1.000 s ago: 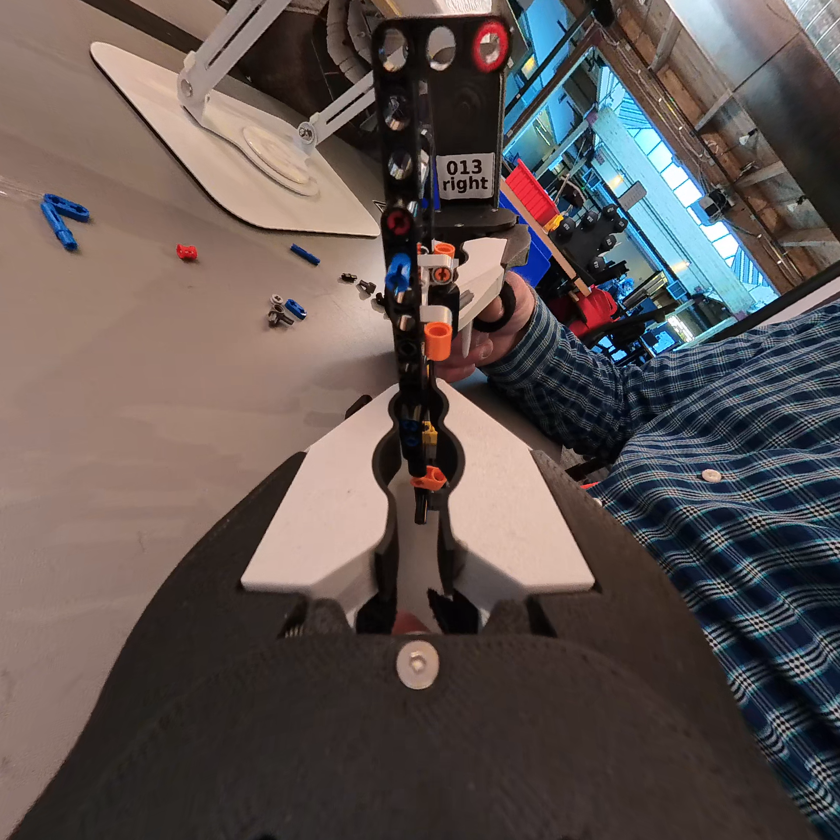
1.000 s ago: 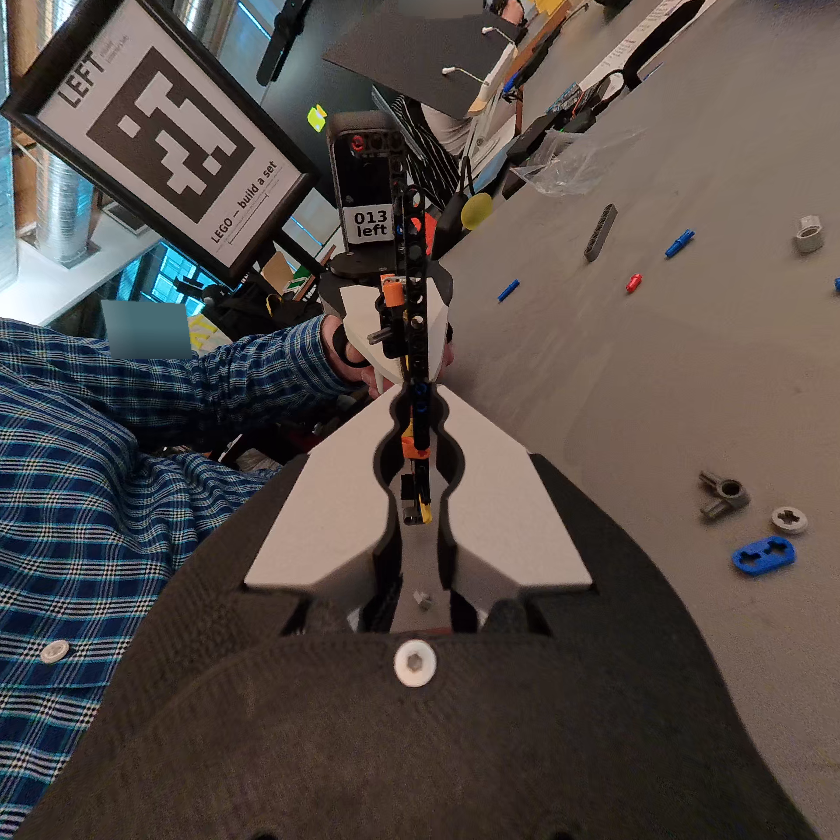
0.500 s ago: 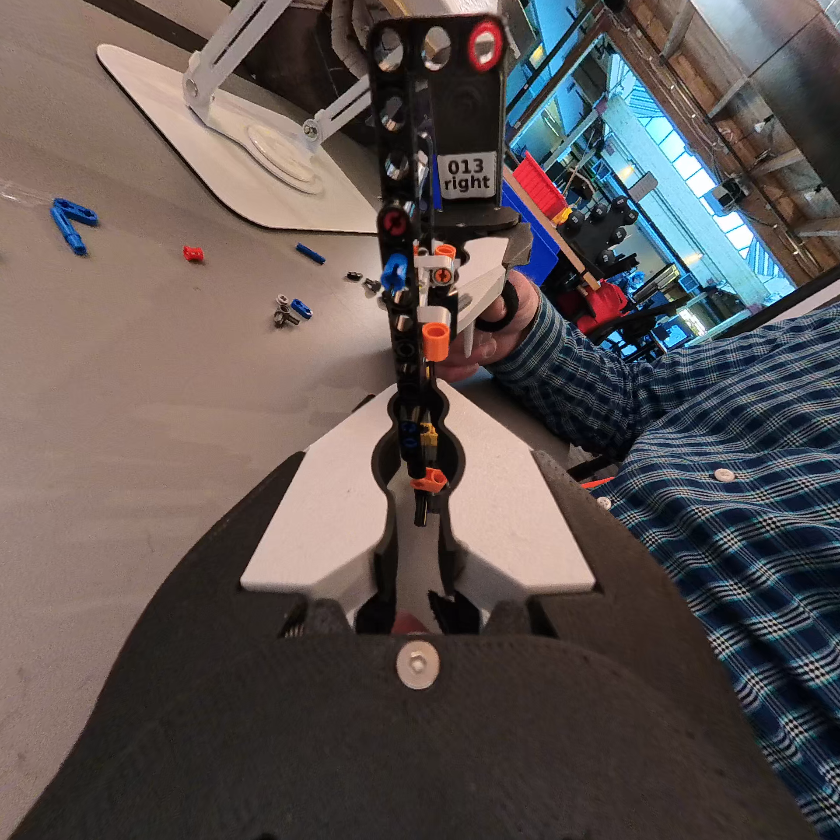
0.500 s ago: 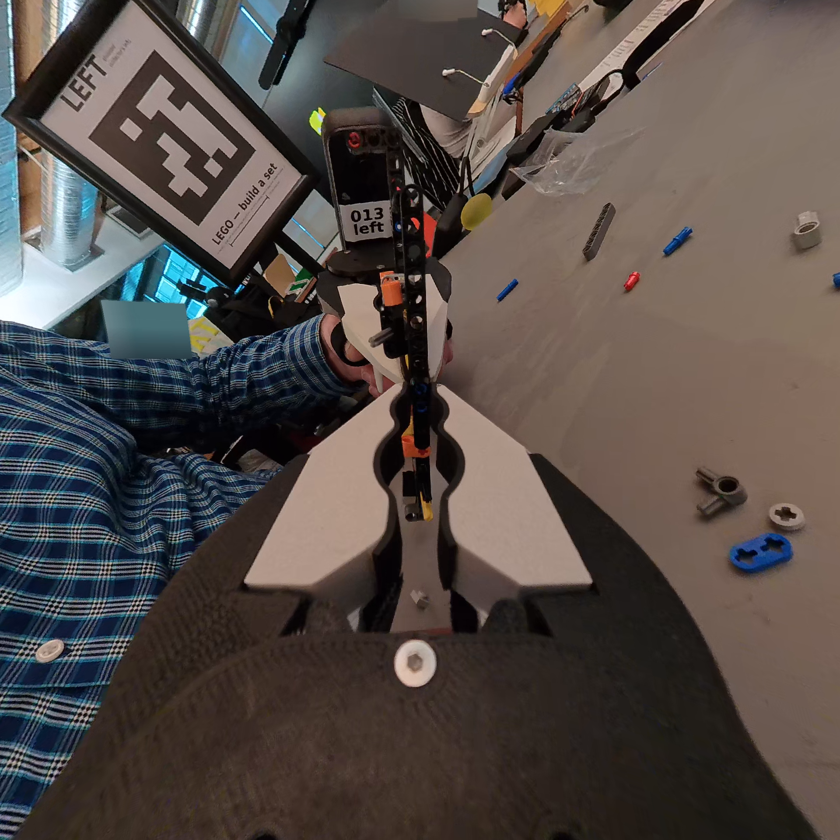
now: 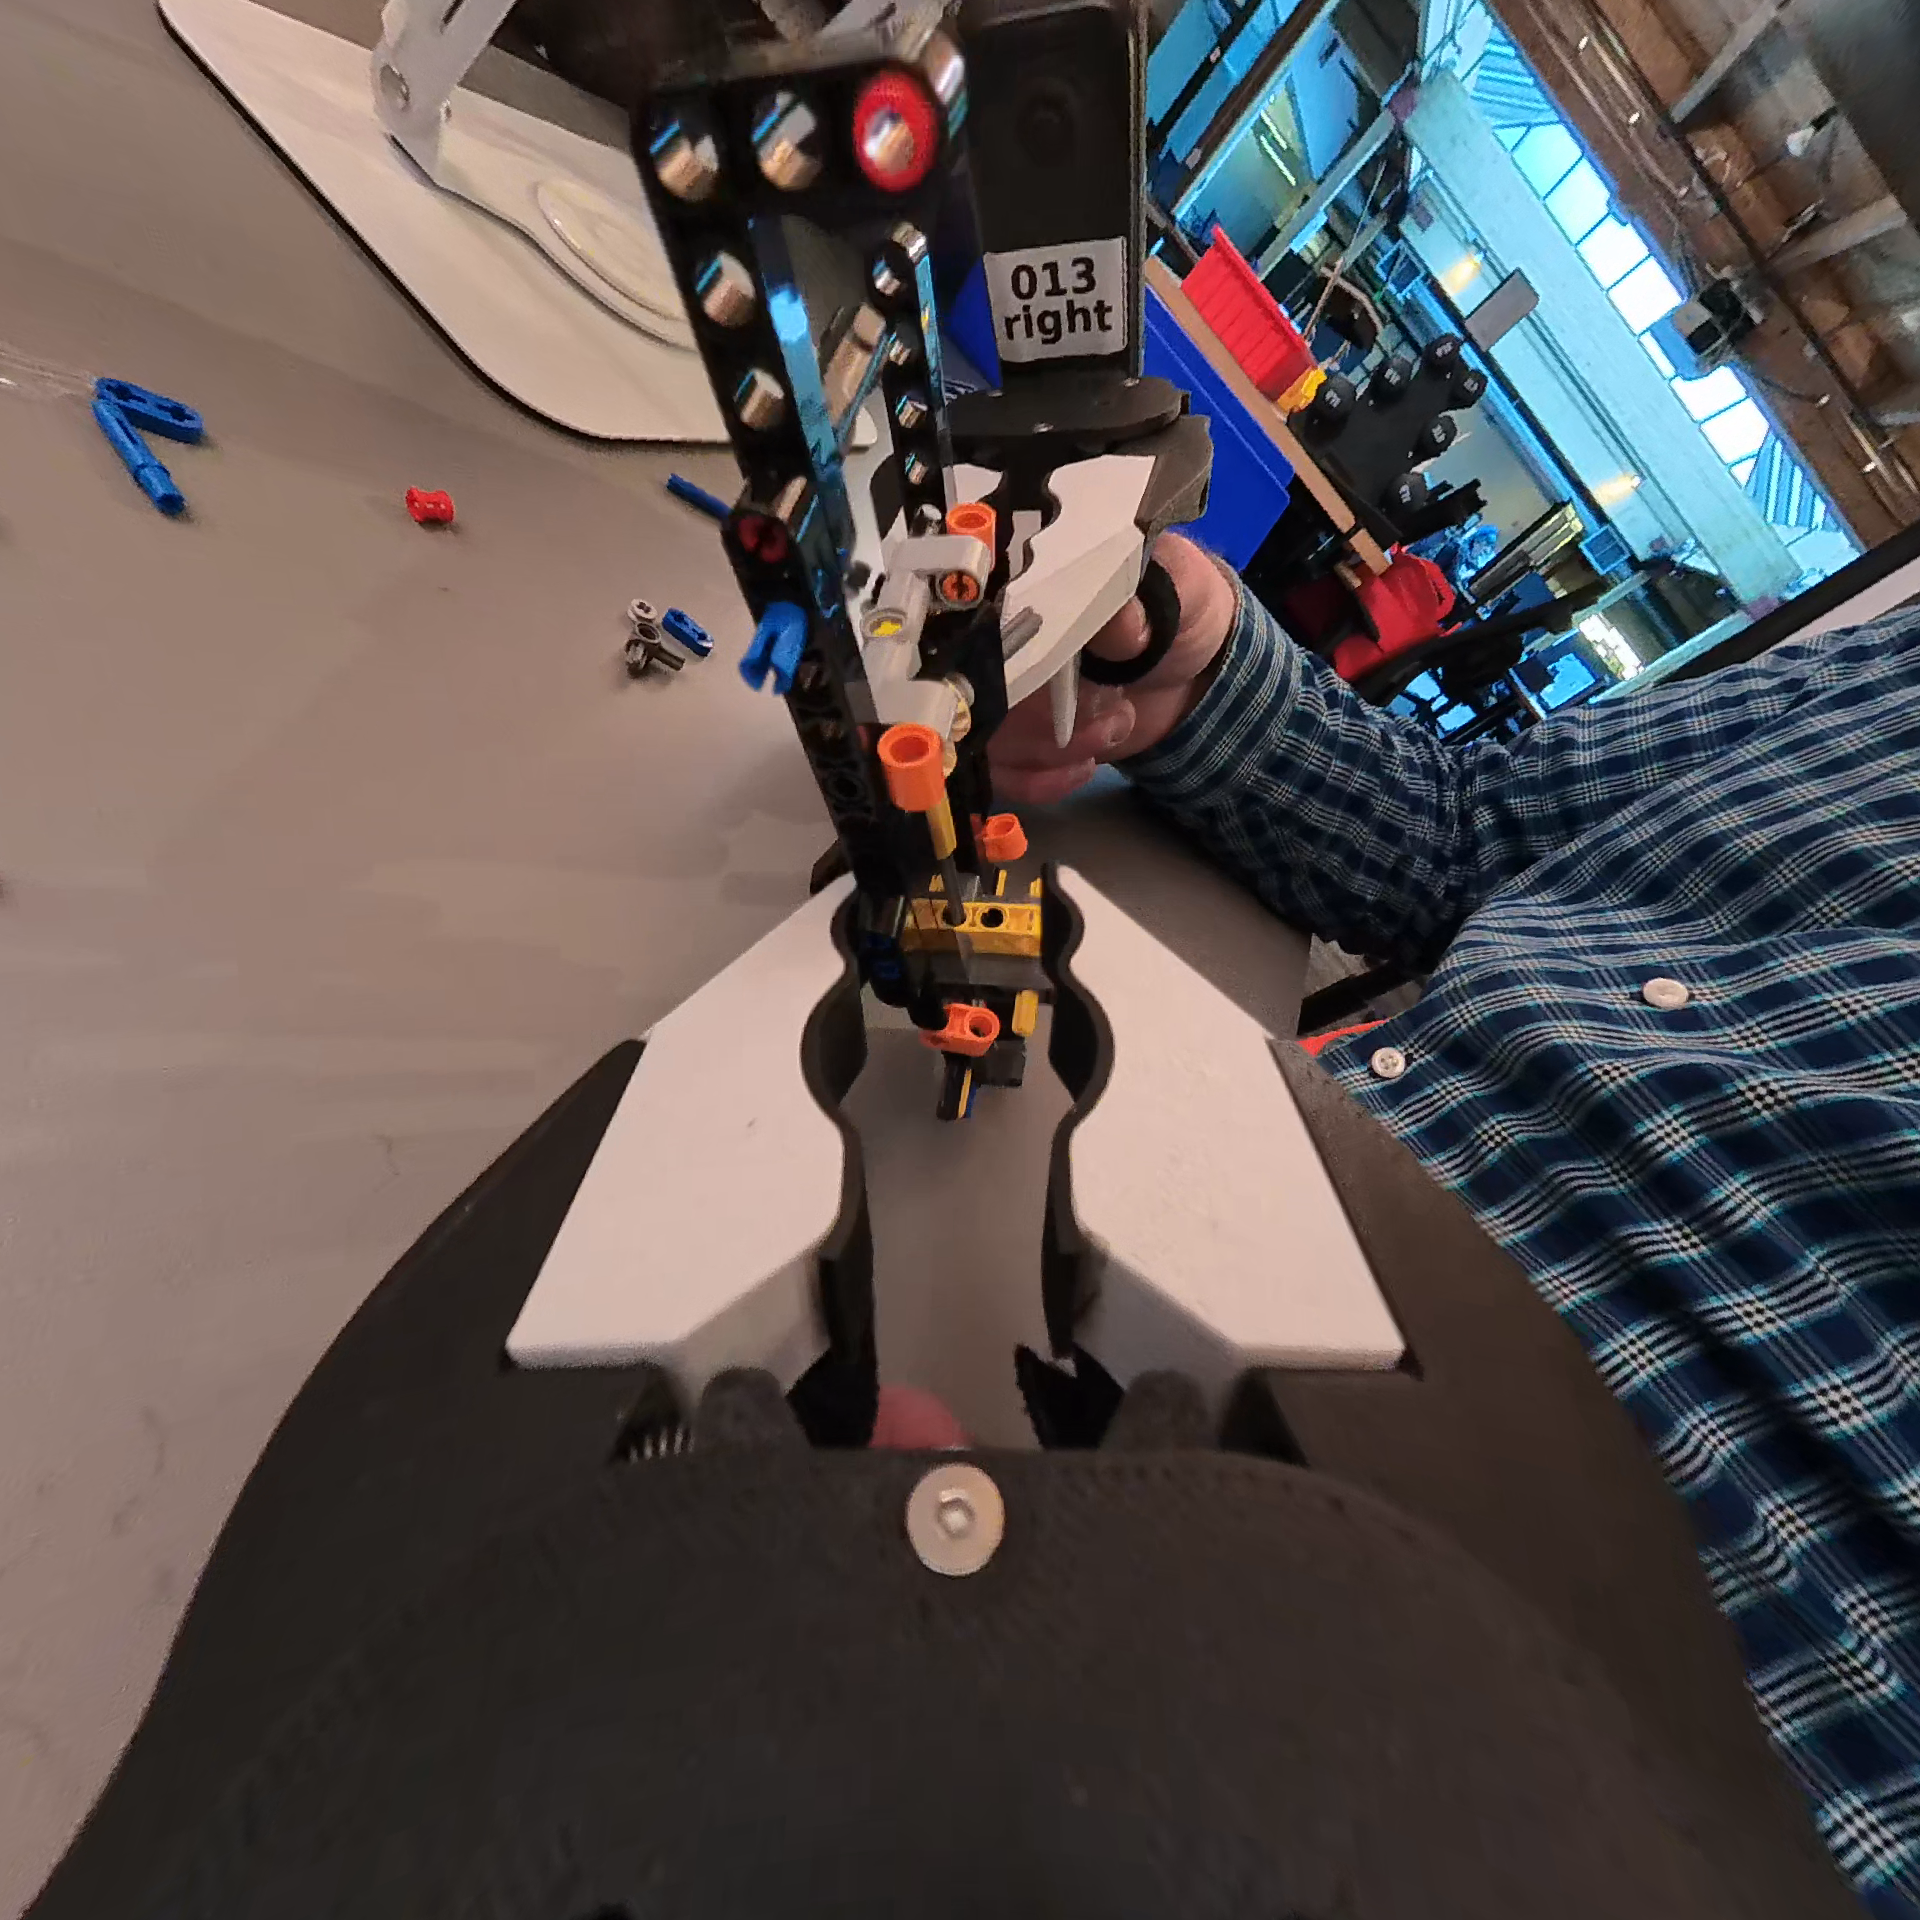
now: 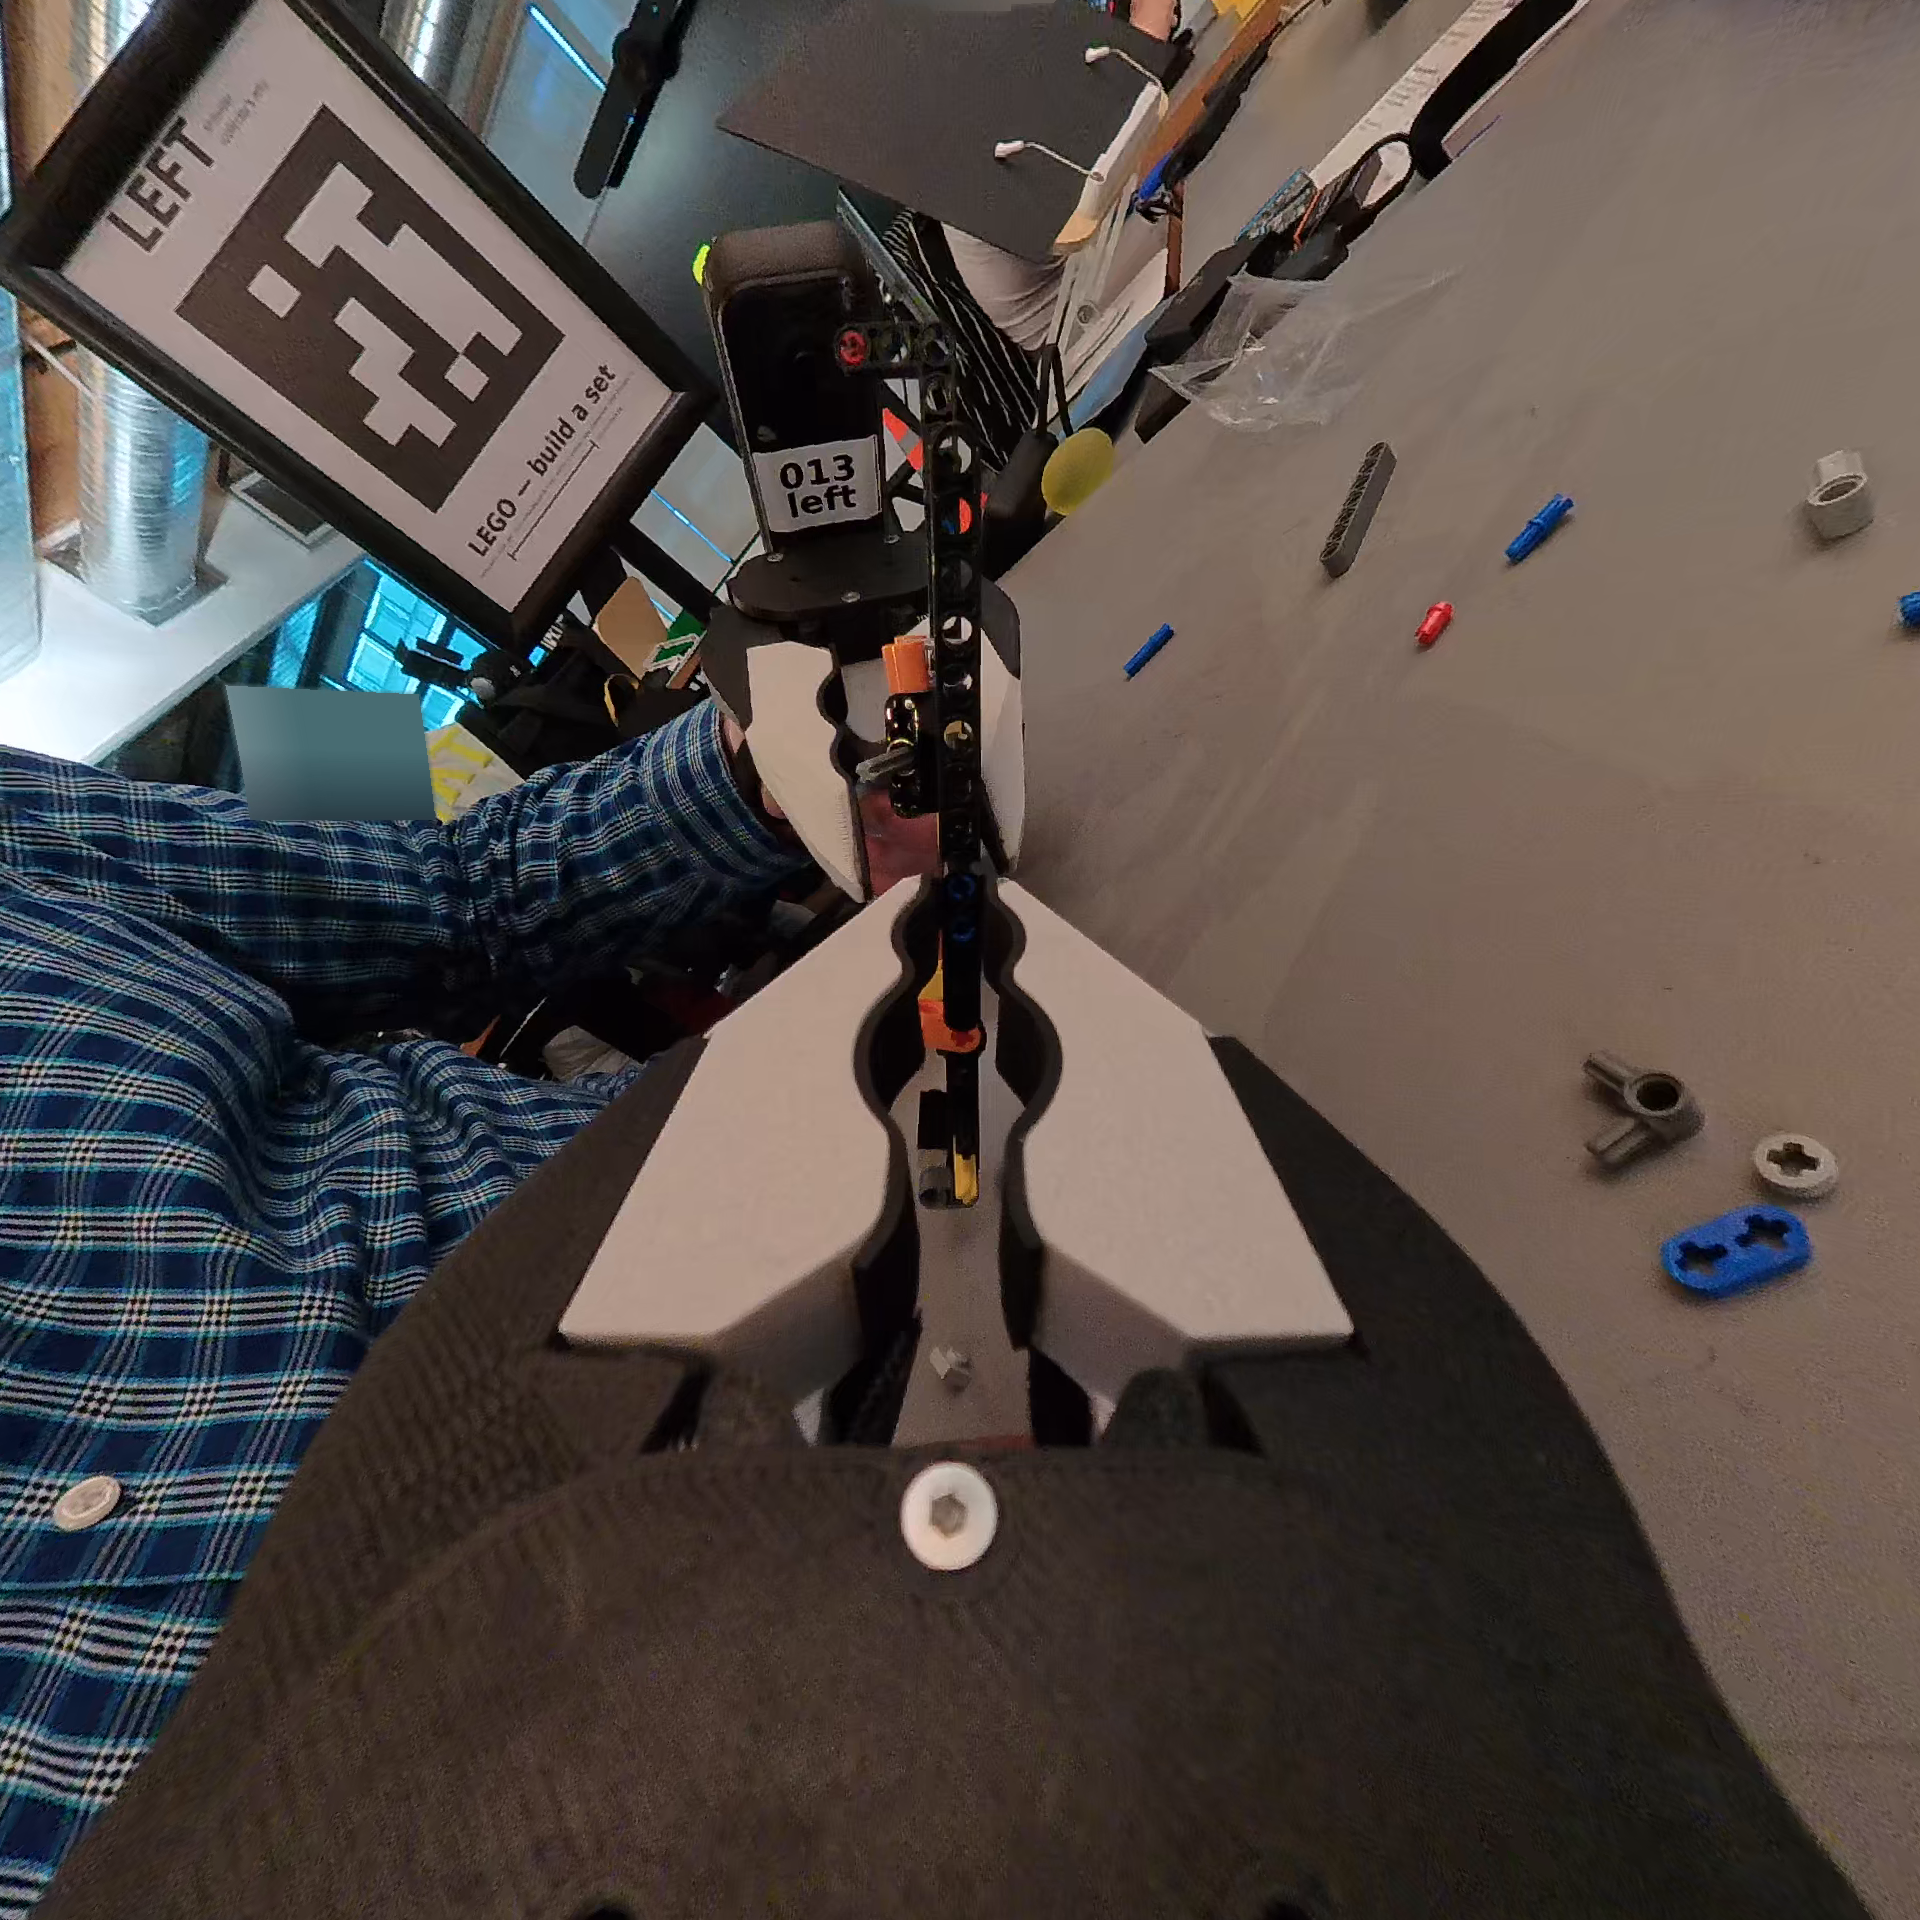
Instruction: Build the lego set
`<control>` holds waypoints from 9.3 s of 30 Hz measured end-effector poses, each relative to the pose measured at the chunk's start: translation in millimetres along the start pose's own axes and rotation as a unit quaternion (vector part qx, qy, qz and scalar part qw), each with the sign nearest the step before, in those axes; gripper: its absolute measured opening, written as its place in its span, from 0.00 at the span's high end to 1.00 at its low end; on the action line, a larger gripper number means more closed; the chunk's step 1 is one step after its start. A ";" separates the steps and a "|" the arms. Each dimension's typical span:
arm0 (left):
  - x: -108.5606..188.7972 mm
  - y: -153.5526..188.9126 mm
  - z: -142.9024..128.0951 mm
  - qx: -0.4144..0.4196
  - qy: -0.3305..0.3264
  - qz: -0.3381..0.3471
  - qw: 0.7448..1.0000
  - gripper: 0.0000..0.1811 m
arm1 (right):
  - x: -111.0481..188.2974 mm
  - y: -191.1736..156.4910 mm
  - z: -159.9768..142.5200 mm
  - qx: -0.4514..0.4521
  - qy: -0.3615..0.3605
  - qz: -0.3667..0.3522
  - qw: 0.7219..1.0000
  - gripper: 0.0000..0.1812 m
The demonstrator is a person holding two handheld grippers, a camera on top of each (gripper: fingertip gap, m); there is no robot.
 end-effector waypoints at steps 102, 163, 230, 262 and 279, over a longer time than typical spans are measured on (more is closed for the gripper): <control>-20.1 10.5 2.7 -0.051 0.089 -0.010 0.995 0.94 | -3.3 -11.2 -5.5 0.049 -0.014 0.016 0.999 0.97; -22.9 28.0 29.6 -0.015 0.154 -0.075 0.985 0.85 | 7.4 -28.0 16.8 0.065 0.061 0.055 0.995 0.97; -8.7 17.0 36.9 -0.028 0.127 -0.049 0.990 0.97 | 22.5 -19.0 25.4 0.048 0.090 0.057 0.993 0.97; -8.9 9.9 39.9 -0.008 0.136 -0.038 0.990 0.97 | 18.2 -11.6 16.4 0.043 0.070 0.052 0.995 0.97; -7.9 8.9 40.1 -0.003 0.139 -0.038 0.990 0.97 | 17.0 -11.5 15.0 0.046 0.065 0.049 0.996 0.97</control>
Point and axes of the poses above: each gripper's, where its closed fingertips meet, x back along the fingers, z out of its top, y = z × x across the jaws, the point moved 5 cm from there along x, back along the fingers, and after that the axes turned 9 degrees about y, right-handed, at the moved point
